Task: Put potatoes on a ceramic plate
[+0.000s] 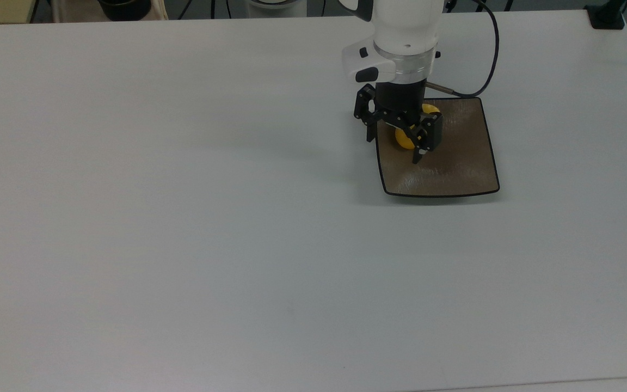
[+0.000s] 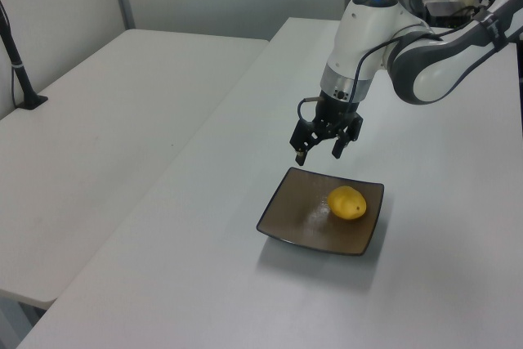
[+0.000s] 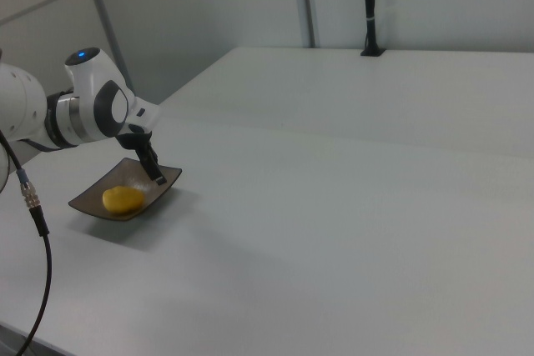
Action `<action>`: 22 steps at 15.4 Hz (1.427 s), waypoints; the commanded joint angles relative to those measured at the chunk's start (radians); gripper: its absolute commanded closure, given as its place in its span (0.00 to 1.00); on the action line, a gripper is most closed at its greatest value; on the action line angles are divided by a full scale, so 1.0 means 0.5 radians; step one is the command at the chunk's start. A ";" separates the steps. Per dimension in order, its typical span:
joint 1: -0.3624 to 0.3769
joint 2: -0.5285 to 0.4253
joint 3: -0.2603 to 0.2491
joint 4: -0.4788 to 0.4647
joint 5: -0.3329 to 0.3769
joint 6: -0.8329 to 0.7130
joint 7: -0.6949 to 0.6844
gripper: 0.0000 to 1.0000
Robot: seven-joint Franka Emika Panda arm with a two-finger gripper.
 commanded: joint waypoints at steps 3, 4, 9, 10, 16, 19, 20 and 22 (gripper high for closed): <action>-0.052 -0.138 -0.012 -0.014 -0.031 -0.484 -0.665 0.00; -0.064 -0.166 -0.018 -0.014 -0.028 -0.588 -0.825 0.00; -0.101 -0.230 -0.058 -0.023 -0.016 -0.938 -1.310 0.00; -0.101 -0.261 -0.067 -0.036 -0.010 -1.012 -1.457 0.00; -0.150 -0.568 -0.288 -0.088 0.269 -1.190 -2.078 0.00; -0.147 -0.611 -0.435 -0.057 0.327 -1.163 -2.109 0.00; -0.147 -0.611 -0.484 -0.027 0.403 -1.144 -2.115 0.00; -0.147 -0.611 -0.555 -0.014 0.560 -1.019 -2.155 0.00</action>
